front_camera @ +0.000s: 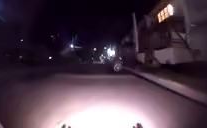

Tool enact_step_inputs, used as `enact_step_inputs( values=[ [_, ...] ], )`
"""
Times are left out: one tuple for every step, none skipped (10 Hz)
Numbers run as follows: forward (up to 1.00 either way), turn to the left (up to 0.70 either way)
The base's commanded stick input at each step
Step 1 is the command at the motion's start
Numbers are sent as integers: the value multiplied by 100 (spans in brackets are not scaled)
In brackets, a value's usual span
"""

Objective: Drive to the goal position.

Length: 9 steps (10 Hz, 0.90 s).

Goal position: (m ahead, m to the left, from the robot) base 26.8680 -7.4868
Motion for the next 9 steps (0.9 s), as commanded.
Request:
enact_step_inputs(
  values=[
    [60, 0],
    [60, 0],
    [60, 0],
    [60, 0],
    [60, 0],
    [60, 0],
    [60, 0],
    [60, 0],
    [60, 0]
  ],
)
